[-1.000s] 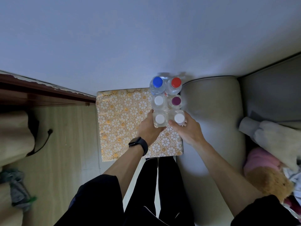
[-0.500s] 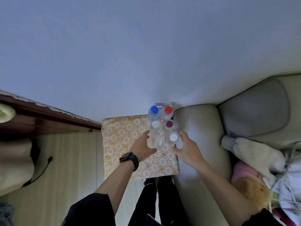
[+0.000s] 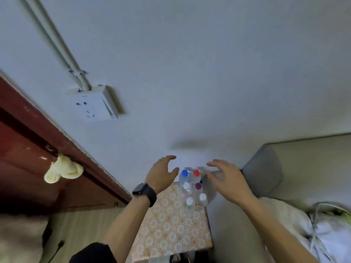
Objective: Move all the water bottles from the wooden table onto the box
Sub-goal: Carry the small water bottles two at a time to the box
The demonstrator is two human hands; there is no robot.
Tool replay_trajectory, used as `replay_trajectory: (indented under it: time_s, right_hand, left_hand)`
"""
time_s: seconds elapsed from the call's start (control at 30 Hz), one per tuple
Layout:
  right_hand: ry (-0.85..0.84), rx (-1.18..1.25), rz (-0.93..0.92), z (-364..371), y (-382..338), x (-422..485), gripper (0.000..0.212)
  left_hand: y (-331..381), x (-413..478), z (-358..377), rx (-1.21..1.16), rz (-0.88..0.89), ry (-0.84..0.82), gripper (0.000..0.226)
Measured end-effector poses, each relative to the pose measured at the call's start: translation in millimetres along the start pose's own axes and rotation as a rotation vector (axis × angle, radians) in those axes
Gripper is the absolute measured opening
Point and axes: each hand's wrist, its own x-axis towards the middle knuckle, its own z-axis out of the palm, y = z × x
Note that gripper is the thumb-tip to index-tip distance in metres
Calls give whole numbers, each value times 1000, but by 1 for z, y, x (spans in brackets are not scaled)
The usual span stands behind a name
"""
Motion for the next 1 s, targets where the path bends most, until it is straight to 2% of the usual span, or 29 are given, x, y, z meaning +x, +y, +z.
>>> replay_trajectory:
  time_s: [0.1, 0.33, 0.53, 0.77, 0.9, 1.0]
  right_hand:
    - [82, -4, -59, -20, -9, -3, 29]
    - [124, -39, -216, -34, -34, 11, 29]
    - [61, -46, -379, -23, -68, 35, 31]
    - [-178, -49, -643, 32, -148, 22, 36]
    - [-340, -36, -893, 85, -218, -23, 34]
    - [-495, -31, -1106, 130, -279, -91, 34]
  left_hand:
    - [6, -11, -29, 8, 25, 110, 48]
    - [3, -35, -61, 10, -6, 244, 49]
    - [-8, -64, -80, 16, -133, 344, 51]
    - [-57, -168, -106, 16, -419, 559, 51]
    - [-89, -284, -110, 5, -611, 761, 49]
    - [-106, -401, -101, -7, -819, 922, 49]
